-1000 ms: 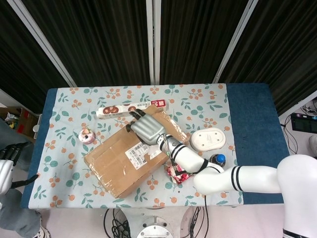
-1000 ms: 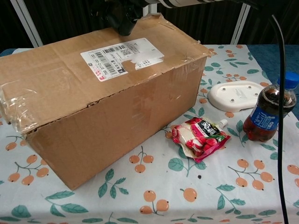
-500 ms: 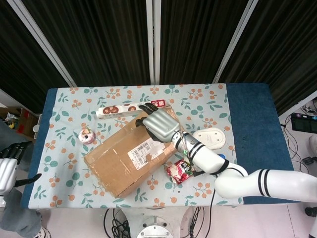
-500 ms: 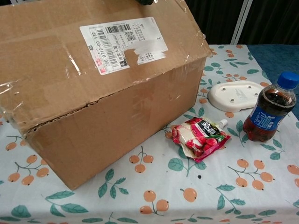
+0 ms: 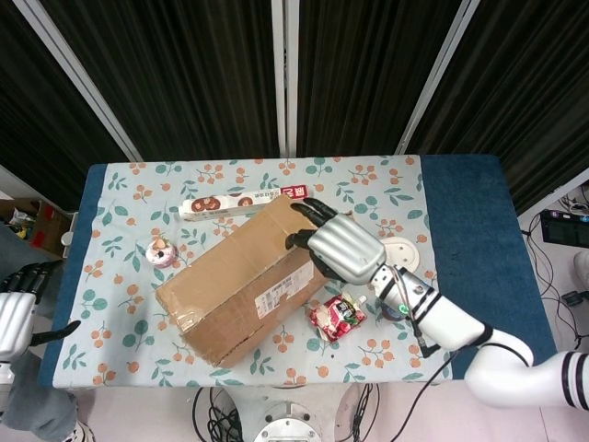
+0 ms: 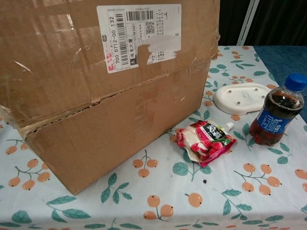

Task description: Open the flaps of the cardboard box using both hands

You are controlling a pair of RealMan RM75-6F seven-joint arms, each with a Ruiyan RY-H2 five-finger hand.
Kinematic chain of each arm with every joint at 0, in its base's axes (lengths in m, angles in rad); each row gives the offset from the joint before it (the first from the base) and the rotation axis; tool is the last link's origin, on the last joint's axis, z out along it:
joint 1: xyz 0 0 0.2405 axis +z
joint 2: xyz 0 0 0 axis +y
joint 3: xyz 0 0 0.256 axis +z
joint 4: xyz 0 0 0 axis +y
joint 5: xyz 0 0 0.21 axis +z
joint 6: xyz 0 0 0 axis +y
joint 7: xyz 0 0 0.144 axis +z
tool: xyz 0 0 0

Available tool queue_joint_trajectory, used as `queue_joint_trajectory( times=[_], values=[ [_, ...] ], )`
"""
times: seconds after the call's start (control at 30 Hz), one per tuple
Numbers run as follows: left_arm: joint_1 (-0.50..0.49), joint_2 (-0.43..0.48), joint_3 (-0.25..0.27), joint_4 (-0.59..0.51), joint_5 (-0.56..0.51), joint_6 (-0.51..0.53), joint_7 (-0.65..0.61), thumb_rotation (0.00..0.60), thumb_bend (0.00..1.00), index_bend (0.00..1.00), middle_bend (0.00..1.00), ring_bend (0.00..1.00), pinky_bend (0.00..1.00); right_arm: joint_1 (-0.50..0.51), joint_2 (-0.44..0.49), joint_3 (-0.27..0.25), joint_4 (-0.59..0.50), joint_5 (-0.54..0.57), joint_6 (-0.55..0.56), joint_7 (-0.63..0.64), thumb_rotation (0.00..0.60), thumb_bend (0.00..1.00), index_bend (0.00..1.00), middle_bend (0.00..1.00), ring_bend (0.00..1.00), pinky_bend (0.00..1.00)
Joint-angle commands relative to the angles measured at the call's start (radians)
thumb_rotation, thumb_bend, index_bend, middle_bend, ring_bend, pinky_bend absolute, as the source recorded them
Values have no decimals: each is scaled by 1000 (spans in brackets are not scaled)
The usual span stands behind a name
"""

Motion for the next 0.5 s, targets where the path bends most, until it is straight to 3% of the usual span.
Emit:
queue_joint_trajectory(
  times=[0.03,0.27,0.5],
  values=[
    [-1,-4,-1,1,-1,-1,-1,512,76,147,191,155,231,-138,90,-37,-41,-204,103,141,600,791,334,467,13,0],
    [-6,-6,1,2,0,-10,1,514,75,150,191,154,231,-304,158,-131,-13,-471,258,251,600,780,327,468,14,0],
    [-8,6,1,-12,5,-8,12,514,75,151,191,155,231,-430,185,-194,45,-611,404,321,600,778,307,467,14,0]
  ],
)
